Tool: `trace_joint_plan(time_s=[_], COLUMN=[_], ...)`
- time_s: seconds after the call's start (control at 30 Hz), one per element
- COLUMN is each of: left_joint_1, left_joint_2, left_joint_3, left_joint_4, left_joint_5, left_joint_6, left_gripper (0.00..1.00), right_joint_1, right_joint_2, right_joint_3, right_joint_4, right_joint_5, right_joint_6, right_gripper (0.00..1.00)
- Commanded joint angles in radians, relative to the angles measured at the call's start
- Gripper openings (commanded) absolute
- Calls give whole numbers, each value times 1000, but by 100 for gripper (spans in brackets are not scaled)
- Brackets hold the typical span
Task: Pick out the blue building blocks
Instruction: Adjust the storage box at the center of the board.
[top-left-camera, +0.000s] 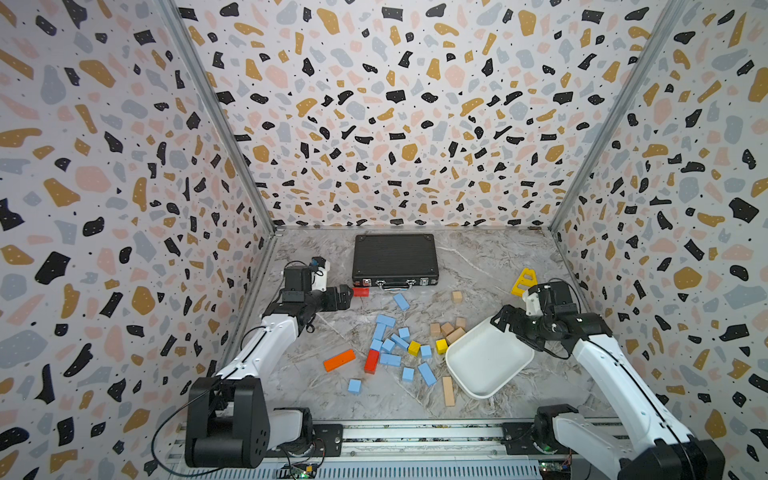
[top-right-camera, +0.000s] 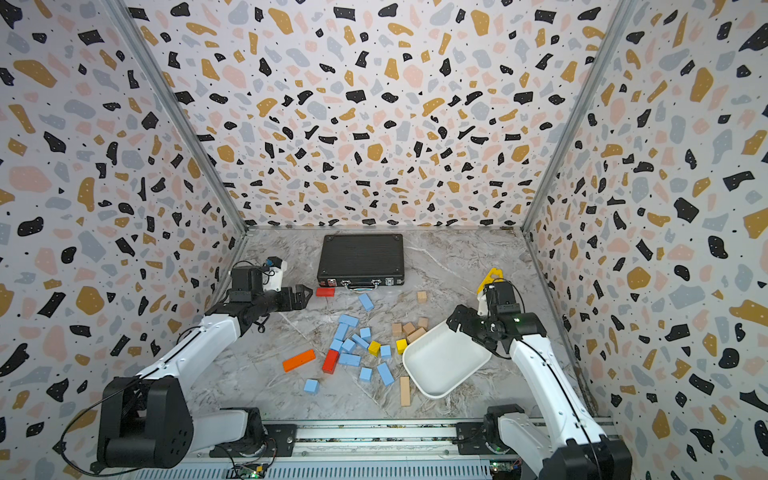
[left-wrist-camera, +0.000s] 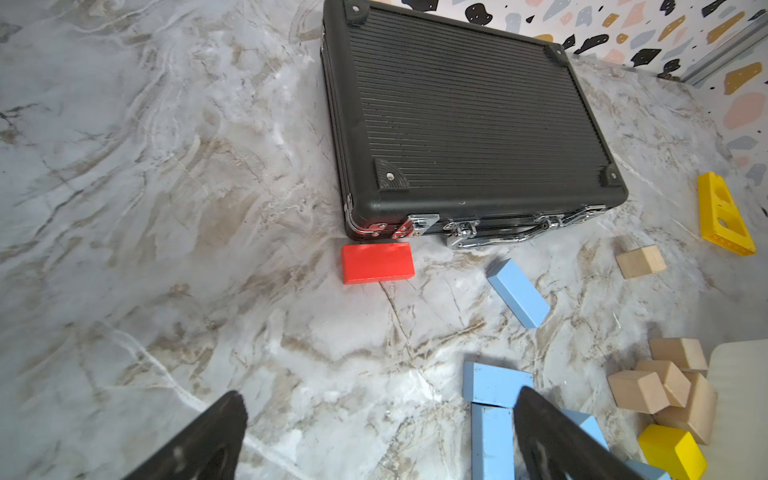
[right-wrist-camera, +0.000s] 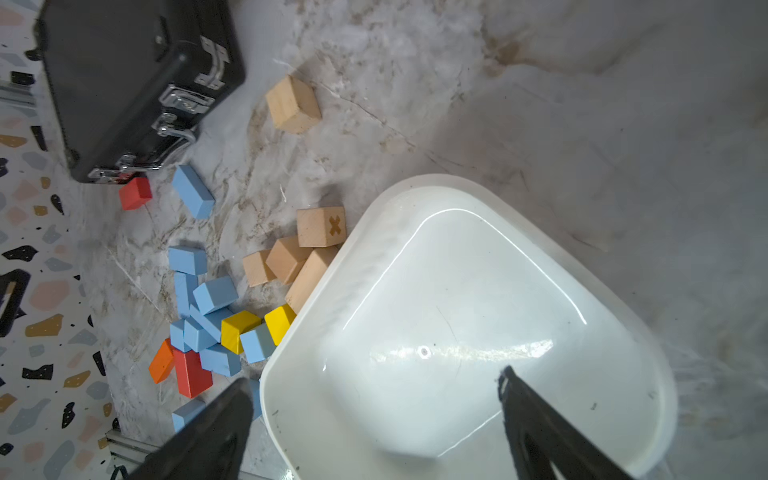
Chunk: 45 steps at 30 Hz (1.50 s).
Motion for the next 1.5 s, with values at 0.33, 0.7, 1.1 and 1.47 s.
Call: trace_joint_plan(time_s=[0.33, 0.7, 1.1, 1.47], left_joint_1=[0, 0, 0, 0], left_joint_2=[-33, -35, -18, -16], left_joint_3=[-55, -69, -72, -66], left_joint_4=[66, 73, 80, 71], left_joint_5=[82, 107, 108, 105], left_joint_6=[-7, 13, 16, 40], left_gripper=[100, 100, 100, 100], right_joint_1=[93, 108, 156, 186], right_joint_2=[303, 411, 333, 541], right_joint_3=[90, 171, 182, 285], right_joint_4=[56, 26, 70, 65], right_joint_5=[45, 28, 102, 84], right_joint_6=[-110, -197, 38, -143], right_gripper=[81, 81, 81, 78])
